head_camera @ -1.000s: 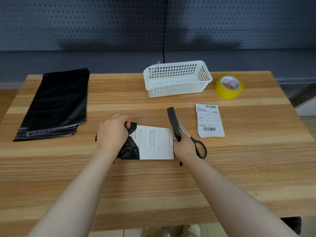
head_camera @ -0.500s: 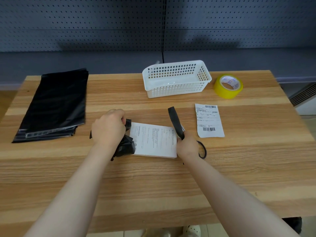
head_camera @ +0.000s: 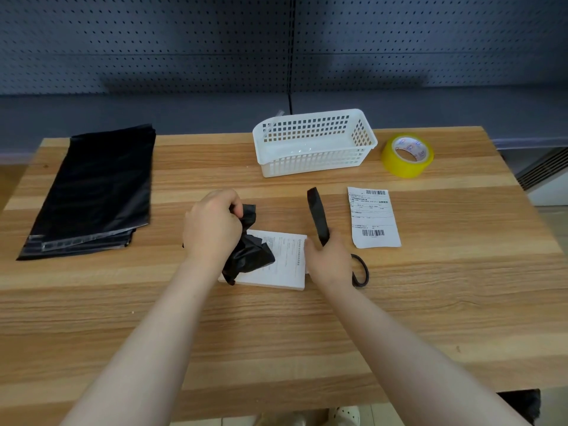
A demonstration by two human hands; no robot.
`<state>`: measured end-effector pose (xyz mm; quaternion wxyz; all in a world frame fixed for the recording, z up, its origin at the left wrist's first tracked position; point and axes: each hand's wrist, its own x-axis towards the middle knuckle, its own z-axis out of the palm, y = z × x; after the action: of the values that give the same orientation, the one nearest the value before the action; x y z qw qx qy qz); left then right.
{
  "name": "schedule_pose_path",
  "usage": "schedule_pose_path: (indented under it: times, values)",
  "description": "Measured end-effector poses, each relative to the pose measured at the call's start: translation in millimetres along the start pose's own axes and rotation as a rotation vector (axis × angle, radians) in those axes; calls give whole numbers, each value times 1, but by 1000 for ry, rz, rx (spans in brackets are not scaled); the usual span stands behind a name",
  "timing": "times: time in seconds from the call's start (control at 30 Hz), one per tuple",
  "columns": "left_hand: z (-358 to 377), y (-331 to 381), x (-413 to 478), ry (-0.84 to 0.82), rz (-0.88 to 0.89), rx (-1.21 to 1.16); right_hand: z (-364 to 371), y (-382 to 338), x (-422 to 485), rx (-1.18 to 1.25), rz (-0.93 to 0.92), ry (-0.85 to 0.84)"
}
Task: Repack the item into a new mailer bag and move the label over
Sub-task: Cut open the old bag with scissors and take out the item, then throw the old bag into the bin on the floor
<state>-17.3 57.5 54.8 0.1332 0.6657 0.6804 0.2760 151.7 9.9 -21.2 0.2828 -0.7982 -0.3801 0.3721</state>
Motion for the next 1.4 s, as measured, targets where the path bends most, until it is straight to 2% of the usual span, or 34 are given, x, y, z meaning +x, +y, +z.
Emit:
schedule_pose_path:
  times: [0.07,0.2,0.33,0.5,0.63,0.73,0.97,1.17,1.4]
  values:
    - [6,0,-2,2,-59,-105,1,-6,-3,11,-113,-22]
    - [16,4,-5,-34,-232,-445,6,-27,-16,103,-310,-209]
    - [24,5,-9,-66,-326,-591,4,-39,-28,197,-326,-414]
    - [32,6,-11,-90,-414,-703,2,-44,-31,125,-371,-519]
    - [32,12,-13,-138,-506,-832,6,-45,-33,77,-355,-534]
    - [27,12,-16,-240,-575,-992,-1,-51,-32,51,-329,-516]
    - [27,20,-23,-497,-489,-973,-6,-53,-30,93,-284,-380]
    - [33,31,-33,-631,-510,-1122,-15,-47,-27,202,-266,-325]
    - [49,61,-42,-638,-770,-1348,-35,-43,-26,363,-297,-265]
